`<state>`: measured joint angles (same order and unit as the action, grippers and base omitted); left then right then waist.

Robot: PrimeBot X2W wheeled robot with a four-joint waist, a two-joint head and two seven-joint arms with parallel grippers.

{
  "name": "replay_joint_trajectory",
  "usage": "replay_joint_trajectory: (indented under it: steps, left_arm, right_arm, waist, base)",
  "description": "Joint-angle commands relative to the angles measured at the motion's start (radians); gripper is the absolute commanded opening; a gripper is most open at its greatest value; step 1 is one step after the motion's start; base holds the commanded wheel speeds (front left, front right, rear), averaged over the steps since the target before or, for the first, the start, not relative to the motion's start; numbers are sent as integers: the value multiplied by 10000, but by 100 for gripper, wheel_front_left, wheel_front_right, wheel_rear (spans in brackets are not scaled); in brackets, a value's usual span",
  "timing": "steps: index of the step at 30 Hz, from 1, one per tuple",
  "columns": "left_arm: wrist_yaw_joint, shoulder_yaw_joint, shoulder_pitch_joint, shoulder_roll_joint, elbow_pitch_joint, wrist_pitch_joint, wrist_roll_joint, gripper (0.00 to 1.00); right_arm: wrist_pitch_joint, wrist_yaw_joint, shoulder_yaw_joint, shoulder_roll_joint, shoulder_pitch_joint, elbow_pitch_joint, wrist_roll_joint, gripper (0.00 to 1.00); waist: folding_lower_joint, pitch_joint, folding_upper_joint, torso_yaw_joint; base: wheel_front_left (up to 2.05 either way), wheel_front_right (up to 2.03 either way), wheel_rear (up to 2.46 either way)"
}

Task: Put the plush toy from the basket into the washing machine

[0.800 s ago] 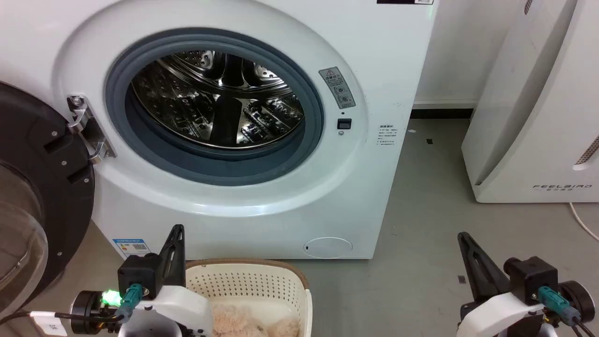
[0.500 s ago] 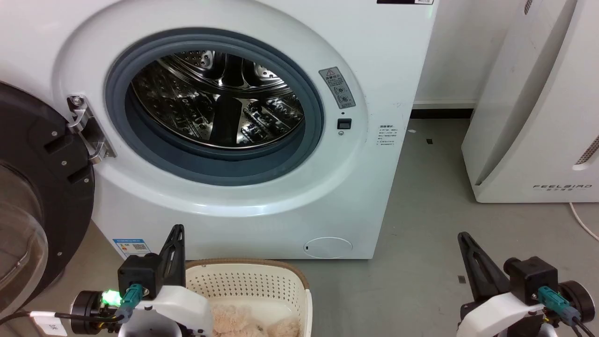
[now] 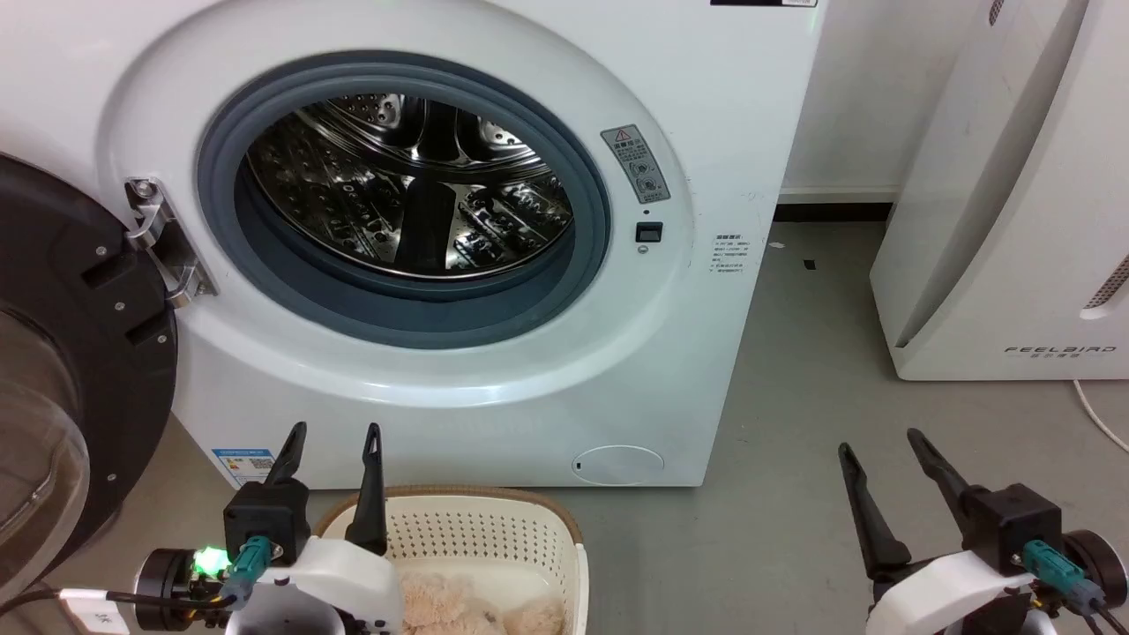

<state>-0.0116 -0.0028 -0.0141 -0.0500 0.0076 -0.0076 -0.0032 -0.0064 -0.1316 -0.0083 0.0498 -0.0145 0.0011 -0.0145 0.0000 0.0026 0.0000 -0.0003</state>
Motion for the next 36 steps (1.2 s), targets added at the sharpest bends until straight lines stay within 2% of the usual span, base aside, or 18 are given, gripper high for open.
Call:
replay_joint_trajectory:
  steps: [1, 20, 28, 36]
  left_arm:
    - [-83, -46, -38, 0, 38, -102, -54, 100]
    - [-114, -369, -612, -98, 851, -500, 7, 100]
    - [-73, -590, -1063, -219, 1684, -645, 88, 100]
    - [78, -881, -1782, -373, 3123, -813, 166, 100]
  right_arm:
    - [-126, 1, -76, 0, 2, -50, -87, 100]
    - [-522, 2, -426, 1, 165, -136, -614, 100]
    - [-667, 3, -527, 1, 319, -145, -776, 100]
    - [-833, 3, -599, 1, 546, -168, -993, 100]
  waist:
    - [0, 10, 0, -2]
    - [0, 394, 0, -23]
    - [0, 708, 0, -81]
    - [0, 1174, 0, -206]
  base:
    - [0, 0, 0]
    - [0, 0, 0]
    - [0, 0, 0]
    - [0, 0, 0]
